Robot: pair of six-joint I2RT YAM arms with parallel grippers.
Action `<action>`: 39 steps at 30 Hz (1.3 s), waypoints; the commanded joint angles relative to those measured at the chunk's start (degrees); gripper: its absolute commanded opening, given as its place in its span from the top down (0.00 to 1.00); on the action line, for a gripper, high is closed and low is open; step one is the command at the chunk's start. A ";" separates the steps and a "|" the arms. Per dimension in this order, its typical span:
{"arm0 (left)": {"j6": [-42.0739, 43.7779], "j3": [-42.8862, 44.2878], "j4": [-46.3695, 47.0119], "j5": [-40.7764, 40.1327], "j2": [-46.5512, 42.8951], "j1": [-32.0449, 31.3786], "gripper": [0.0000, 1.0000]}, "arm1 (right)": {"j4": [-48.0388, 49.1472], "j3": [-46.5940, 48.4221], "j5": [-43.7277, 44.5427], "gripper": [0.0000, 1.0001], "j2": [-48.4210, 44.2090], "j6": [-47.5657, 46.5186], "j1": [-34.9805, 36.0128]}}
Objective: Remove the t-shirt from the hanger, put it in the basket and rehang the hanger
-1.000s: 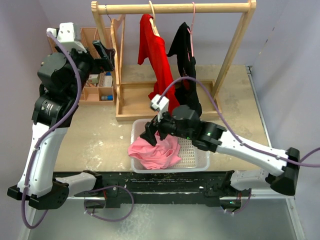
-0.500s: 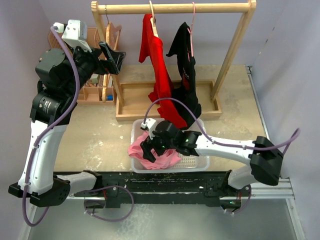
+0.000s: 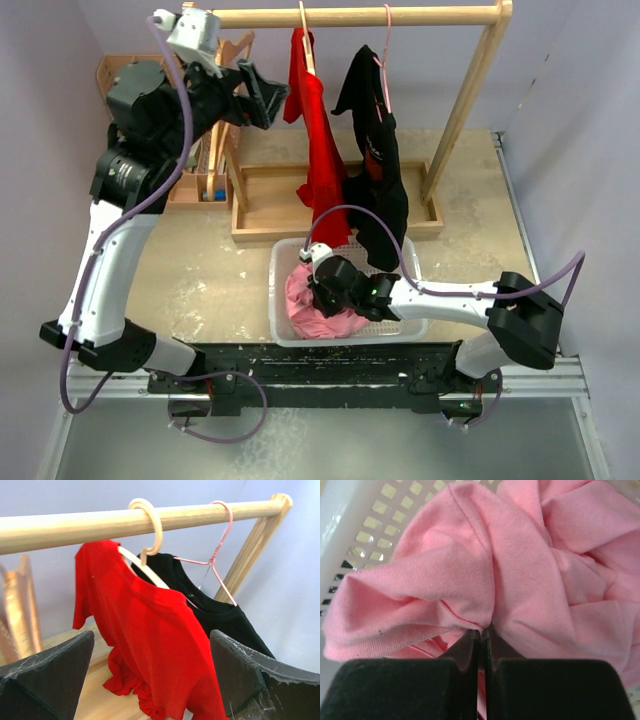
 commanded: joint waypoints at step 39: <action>3.09 22.19 6.58 -13.56 26.06 -3.92 0.72 | -16.52 17.08 7.53 0.20 -7.55 1.42 15.20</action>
